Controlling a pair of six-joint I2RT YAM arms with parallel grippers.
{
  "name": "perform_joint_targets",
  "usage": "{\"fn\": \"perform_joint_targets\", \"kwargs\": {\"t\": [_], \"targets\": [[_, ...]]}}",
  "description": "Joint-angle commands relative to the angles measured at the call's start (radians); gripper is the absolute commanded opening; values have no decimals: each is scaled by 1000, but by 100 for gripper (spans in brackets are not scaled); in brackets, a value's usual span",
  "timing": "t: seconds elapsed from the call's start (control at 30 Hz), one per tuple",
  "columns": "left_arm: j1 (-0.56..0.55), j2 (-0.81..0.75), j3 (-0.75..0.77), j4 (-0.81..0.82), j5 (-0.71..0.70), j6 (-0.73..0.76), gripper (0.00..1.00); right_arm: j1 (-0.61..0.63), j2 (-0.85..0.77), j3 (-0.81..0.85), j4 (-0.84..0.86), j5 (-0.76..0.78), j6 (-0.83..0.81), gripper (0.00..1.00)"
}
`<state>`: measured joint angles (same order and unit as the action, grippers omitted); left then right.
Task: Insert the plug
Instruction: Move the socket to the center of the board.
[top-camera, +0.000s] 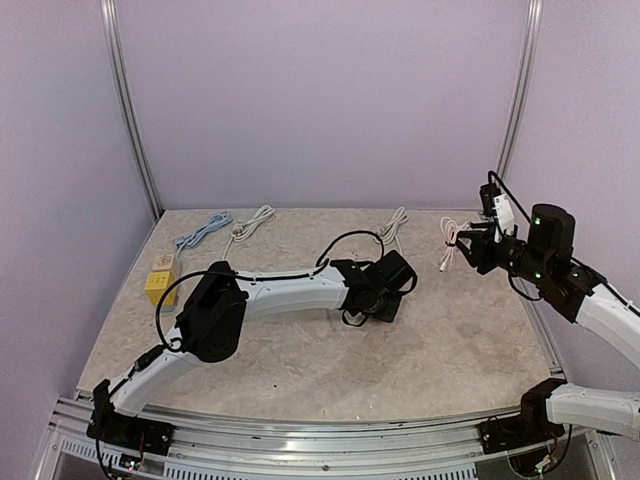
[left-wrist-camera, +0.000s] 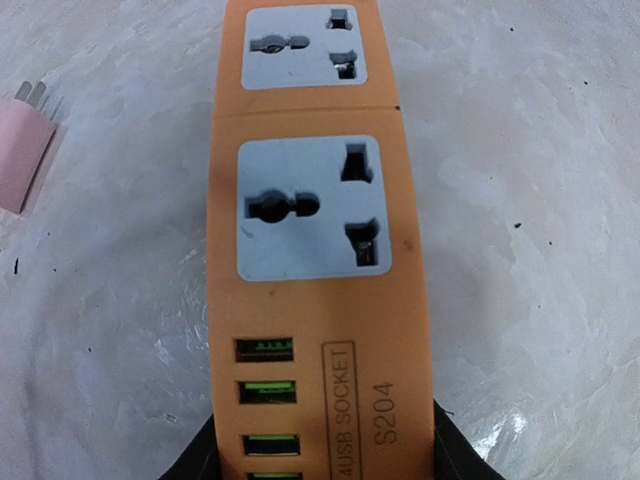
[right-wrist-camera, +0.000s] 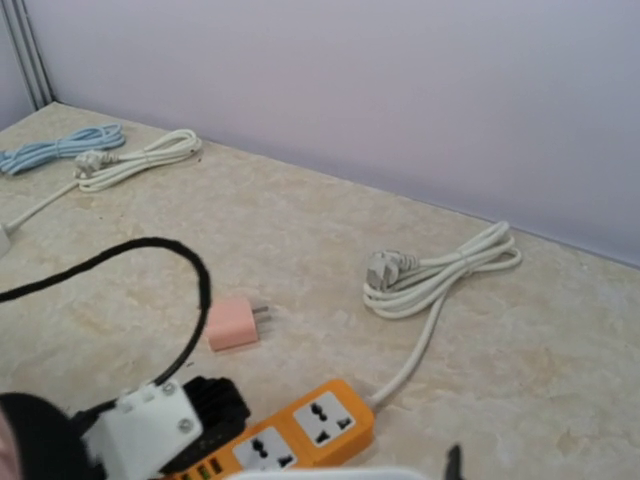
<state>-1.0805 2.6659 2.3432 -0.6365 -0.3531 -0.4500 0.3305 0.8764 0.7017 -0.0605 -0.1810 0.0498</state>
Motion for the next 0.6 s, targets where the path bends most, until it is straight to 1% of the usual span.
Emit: {"fn": "perform_joint_targets", "kwargs": {"t": [0.0, 0.1, 0.2, 0.3, 0.43, 0.57], "targets": [[-2, -73, -184, 31, -1, 5, 40, 4, 44, -69, 192, -19, 6, 0], [-2, -144, -320, 95, 10, 4, 36, 12, 115, -118, 328, -31, 16, 0], [-3, -208, -407, 102, 18, -7, 35, 38, 196, -144, 422, -21, 27, 0], [-12, -266, -508, 146, 33, -2, 36, 93, 283, -153, 510, 11, 18, 0], [-29, -332, -621, 206, 61, 5, 38, 170, 410, -134, 606, 55, 2, 0], [-40, -387, -712, 247, 60, -5, 46, 222, 524, -99, 668, 73, 3, 0]]}}
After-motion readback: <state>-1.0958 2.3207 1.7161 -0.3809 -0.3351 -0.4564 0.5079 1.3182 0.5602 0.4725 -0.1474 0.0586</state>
